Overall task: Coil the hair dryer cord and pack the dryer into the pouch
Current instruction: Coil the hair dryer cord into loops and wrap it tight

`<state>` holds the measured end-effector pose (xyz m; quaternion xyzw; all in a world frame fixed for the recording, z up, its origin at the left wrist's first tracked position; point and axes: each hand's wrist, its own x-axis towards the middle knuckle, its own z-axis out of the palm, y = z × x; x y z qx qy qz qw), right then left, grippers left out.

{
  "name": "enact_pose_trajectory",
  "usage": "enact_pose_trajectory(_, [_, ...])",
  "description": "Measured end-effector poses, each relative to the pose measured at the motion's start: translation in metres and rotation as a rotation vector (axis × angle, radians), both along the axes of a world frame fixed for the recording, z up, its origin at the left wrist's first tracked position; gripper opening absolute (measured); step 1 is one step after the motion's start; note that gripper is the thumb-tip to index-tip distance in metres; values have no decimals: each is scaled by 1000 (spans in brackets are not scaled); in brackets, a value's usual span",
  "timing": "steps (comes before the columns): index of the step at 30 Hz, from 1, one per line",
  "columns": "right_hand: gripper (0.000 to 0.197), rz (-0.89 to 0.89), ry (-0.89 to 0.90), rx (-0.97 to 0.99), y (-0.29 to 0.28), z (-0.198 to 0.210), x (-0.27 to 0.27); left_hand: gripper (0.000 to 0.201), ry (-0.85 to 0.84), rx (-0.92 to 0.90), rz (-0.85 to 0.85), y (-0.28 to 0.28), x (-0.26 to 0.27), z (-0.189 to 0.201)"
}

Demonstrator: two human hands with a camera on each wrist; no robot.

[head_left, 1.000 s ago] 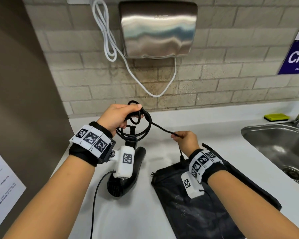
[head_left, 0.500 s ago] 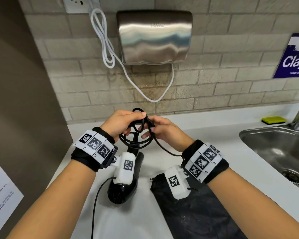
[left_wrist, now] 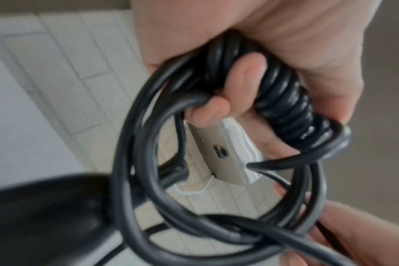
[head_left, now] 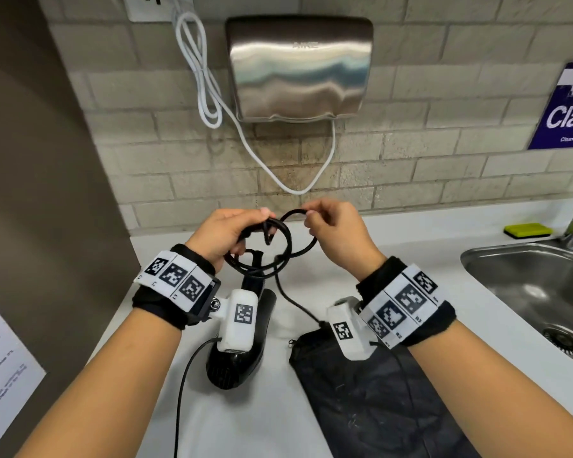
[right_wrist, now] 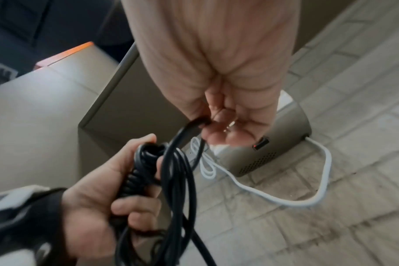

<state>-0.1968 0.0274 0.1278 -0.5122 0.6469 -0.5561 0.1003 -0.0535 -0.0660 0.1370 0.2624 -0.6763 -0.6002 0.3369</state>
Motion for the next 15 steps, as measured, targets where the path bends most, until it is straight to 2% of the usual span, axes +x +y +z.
enact_pose_trajectory(2, [15, 37, -39, -94, 7, -6, 5, 22, 57, 29, 71, -5, 2, -1])
enact_pose_trajectory(5, [25, 115, -170, -164, 11, -12, 17, 22, 79, 21, 125, -7, 3, -2])
enact_pose_trajectory(7, [26, 100, -257, -93, 10, -9, 20, 21, 76, 2, 111, -4, 1, -1])
enact_pose_trajectory(9, [19, 56, -248, 54, 8, 0, 22, 18, 55, -29, 83, 1, -2, -2])
enact_pose_trajectory(10, [24, 29, -170, 136, 7, 6, 22, 17, 46, -39, 71, 3, -3, -3])
enact_pose_trajectory(12, [41, -1, 103, 304, 6, 15, 20, 15, 43, -48, 53, 6, -6, -4])
enact_pose_trajectory(14, [43, -16, 356, 489, 5, 22, 18, 14, 35, -64, 50, 7, -8, -5])
enact_pose_trajectory(15, [41, -30, 407, 553, 3, 23, 17, 12, 24, -78, 46, 7, -8, -5])
